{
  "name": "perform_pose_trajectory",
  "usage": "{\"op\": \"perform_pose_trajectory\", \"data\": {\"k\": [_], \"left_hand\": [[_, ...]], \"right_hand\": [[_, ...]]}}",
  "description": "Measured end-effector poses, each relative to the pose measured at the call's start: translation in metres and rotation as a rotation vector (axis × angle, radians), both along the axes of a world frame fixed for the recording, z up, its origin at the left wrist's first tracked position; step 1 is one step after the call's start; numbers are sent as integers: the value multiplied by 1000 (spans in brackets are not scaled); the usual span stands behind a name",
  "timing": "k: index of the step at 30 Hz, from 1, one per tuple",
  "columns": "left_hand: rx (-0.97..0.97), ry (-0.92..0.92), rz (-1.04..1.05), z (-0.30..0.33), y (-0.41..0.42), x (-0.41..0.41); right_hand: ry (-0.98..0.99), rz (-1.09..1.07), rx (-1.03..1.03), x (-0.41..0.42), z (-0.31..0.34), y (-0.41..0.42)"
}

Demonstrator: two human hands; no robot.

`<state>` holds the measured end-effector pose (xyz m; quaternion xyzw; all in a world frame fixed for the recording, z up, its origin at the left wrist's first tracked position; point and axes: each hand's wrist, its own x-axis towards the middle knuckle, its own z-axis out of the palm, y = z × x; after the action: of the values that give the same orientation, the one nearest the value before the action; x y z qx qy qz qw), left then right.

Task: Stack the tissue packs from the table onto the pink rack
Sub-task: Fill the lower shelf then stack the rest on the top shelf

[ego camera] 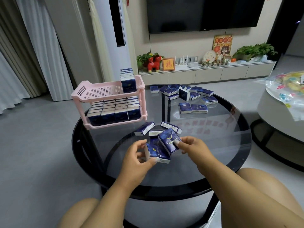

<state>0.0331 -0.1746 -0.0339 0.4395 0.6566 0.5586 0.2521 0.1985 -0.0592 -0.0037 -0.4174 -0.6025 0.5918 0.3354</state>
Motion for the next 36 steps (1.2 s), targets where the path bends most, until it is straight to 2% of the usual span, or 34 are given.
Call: {"op": "perform_pose_trajectory", "data": {"k": [4,7,11,14,19,23,27,29,32,36], "left_hand": [[70,-196,-36,5,-4,-6],[78,-252,-68,6,-4,-8],[70,-304,-83,5,-5,-10],[50,-242,-24,4,-4,-7],[166,-171,88,6,-3,-12],[184,-11,144,8,-5,-20],[99,18,92,6,-4,-16],[73,30,100,4,-4,-16],[41,71,154,1,-3,-24],[92,-81,100,5,-2,-23]], "right_hand": [[88,45,-63,3,2,1],[67,142,17,-1,0,-6],[60,158,118,-14,-11,-16],[-61,144,257,-20,-23,-17],[-201,-44,549,-20,-25,4],[-499,72,665,-22,-27,17],[-697,157,752,-28,-27,23],[-674,155,751,-27,-27,25],[-475,74,755,-22,-27,21],[-199,2,710,-14,-19,10]]}}
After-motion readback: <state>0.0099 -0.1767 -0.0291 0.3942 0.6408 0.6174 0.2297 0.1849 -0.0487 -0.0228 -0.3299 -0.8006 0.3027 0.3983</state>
